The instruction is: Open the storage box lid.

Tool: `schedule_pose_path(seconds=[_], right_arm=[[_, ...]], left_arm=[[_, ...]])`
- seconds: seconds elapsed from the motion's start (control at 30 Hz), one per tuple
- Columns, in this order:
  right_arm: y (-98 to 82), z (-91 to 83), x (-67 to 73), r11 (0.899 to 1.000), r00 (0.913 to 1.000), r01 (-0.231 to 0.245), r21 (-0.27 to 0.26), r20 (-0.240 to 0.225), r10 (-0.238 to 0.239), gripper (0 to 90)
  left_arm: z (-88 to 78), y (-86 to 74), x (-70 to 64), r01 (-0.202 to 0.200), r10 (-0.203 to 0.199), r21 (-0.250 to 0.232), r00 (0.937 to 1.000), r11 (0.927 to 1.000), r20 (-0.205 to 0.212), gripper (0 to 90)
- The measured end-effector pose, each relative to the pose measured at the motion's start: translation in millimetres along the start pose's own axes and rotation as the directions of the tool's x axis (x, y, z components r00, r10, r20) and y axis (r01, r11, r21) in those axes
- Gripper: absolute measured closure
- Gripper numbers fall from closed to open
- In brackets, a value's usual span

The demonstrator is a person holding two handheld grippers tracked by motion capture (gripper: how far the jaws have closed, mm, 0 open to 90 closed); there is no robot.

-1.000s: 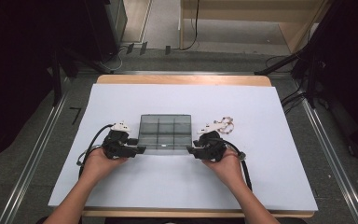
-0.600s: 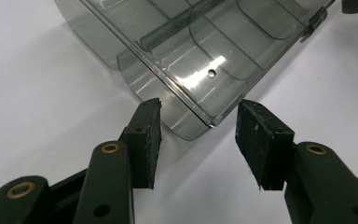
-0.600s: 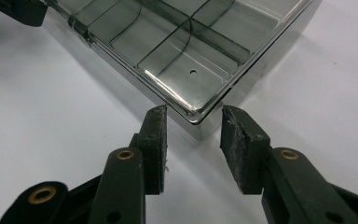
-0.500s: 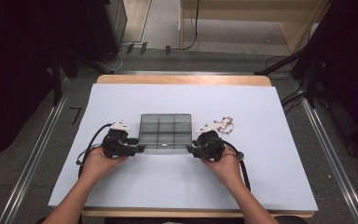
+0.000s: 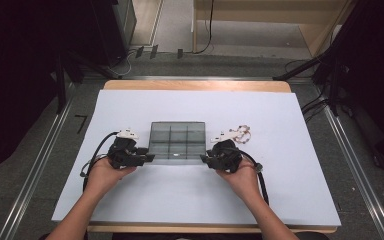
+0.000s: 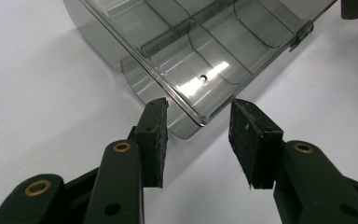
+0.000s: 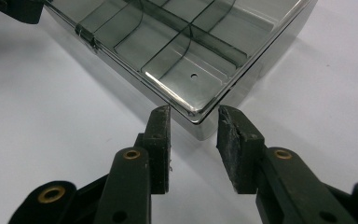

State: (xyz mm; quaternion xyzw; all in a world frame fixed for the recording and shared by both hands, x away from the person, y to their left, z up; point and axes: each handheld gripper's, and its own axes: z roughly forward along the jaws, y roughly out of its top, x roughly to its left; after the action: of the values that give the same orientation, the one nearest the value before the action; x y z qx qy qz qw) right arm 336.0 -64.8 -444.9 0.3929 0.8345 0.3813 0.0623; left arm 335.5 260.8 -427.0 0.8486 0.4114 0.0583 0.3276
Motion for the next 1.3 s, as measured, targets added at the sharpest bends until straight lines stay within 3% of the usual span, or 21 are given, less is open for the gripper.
schedule_pose_path(seconds=[1.3], right_arm=[[2.2, -3.0, 1.7, 1.000, 0.9995, -0.026, -0.005, 0.016, 0.026, 69.5]], left_arm=[[-2.3, 1.4, -2.5, 0.000, 0.000, -0.015, 0.9999, 0.9999, -0.012, 56.7]])
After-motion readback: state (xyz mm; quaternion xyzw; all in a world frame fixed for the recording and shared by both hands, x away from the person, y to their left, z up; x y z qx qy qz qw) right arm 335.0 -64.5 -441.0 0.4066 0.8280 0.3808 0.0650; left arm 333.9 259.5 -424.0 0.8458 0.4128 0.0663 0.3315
